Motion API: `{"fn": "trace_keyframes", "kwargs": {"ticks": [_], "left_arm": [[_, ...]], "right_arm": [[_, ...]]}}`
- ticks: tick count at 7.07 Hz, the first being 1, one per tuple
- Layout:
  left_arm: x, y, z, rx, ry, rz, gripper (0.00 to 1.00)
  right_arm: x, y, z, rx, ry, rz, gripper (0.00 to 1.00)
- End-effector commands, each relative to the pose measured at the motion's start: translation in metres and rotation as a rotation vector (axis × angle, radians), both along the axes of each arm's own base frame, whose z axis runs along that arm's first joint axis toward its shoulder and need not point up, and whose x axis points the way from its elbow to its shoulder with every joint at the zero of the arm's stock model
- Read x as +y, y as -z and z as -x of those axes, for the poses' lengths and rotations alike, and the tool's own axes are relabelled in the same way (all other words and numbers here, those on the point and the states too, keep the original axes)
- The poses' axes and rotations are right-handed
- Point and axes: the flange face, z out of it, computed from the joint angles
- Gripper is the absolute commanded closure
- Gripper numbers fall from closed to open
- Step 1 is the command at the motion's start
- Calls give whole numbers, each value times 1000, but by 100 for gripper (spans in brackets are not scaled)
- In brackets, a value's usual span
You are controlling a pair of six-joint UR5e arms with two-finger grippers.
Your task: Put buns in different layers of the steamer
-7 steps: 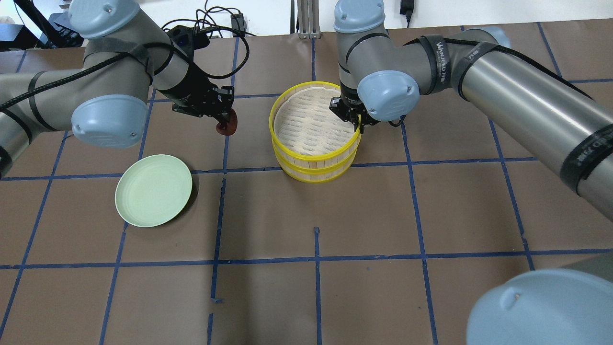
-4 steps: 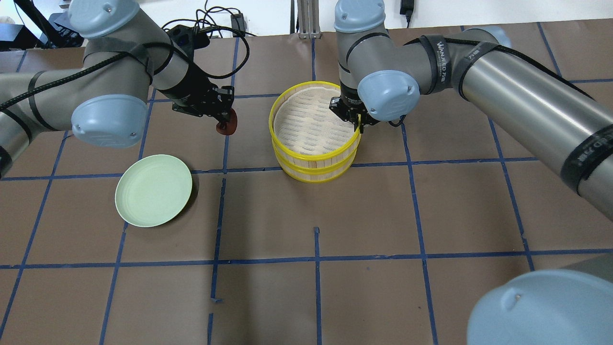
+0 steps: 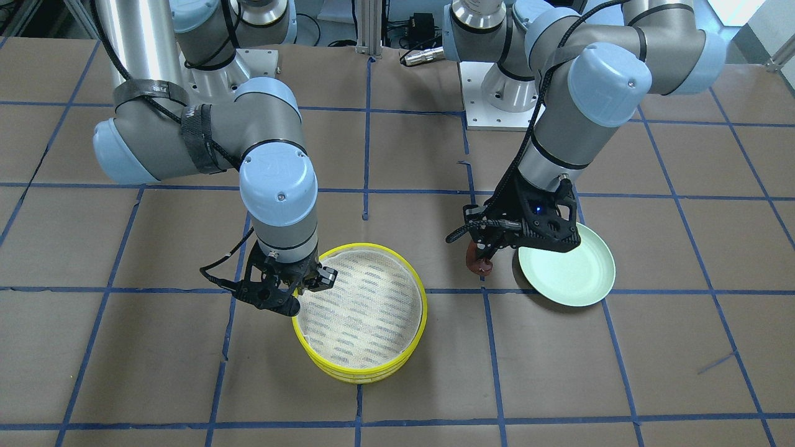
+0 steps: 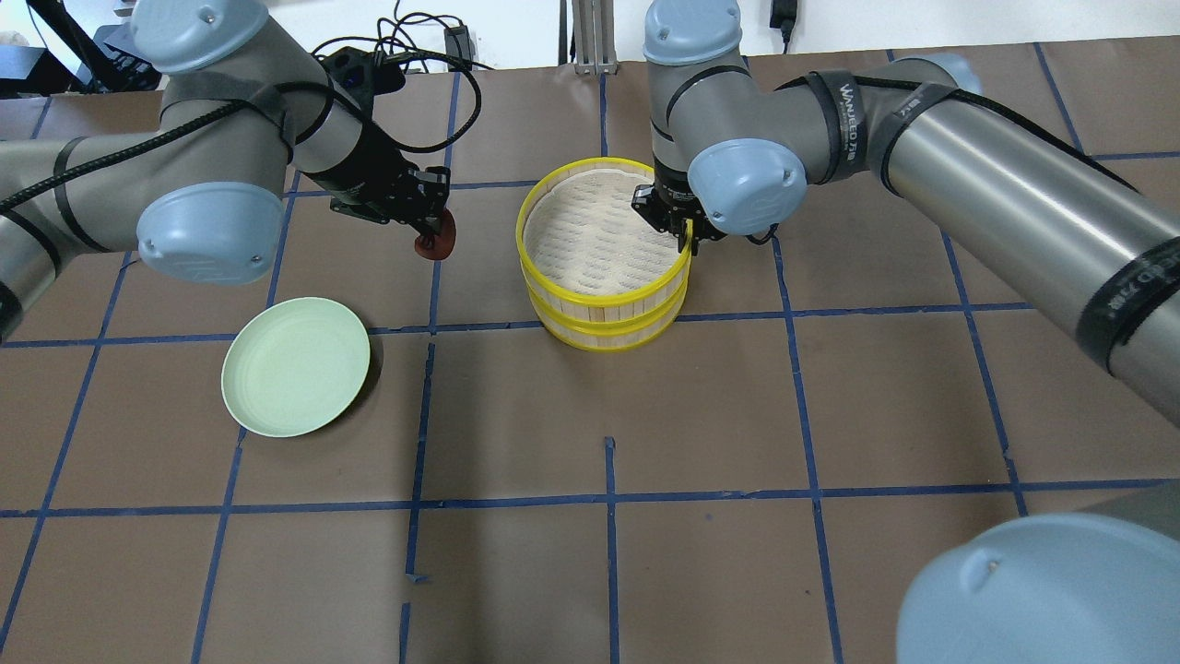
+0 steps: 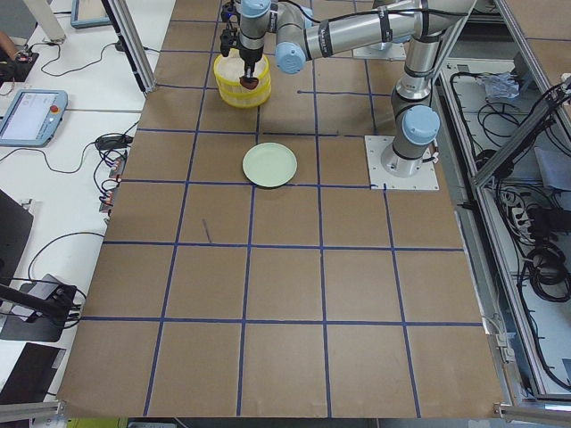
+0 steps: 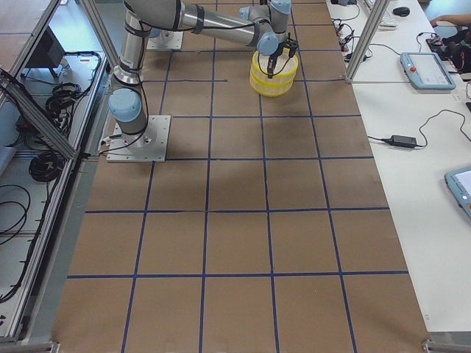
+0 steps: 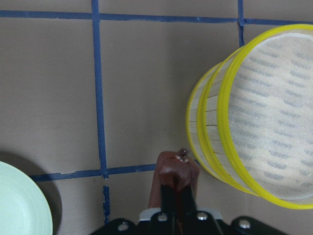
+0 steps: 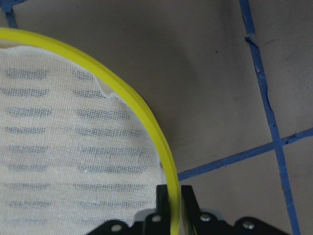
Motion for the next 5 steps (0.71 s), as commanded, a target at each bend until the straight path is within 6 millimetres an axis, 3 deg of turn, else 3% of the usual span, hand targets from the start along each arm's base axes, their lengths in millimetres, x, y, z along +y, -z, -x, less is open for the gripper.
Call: {"fn": "trace_keyframes", "kwargs": {"ticks": [1, 2, 3, 4, 5], "left_arm": [[0, 0, 0, 0, 0, 0, 97], [0, 0, -1, -1, 0, 1, 97], [-1, 0, 0, 3, -10, 0, 97], [-1, -6, 6, 11, -11, 14, 97], [-4, -19, 18, 25, -6, 37, 97]], "right_arm": [[5, 4, 1, 2, -11, -11, 76], [5, 2, 2, 4, -19, -7, 51], [3, -4, 3, 8, -63, 0, 9], [1, -28, 11, -5, -98, 33, 1], [-1, -65, 35, -14, -106, 68, 0]]}}
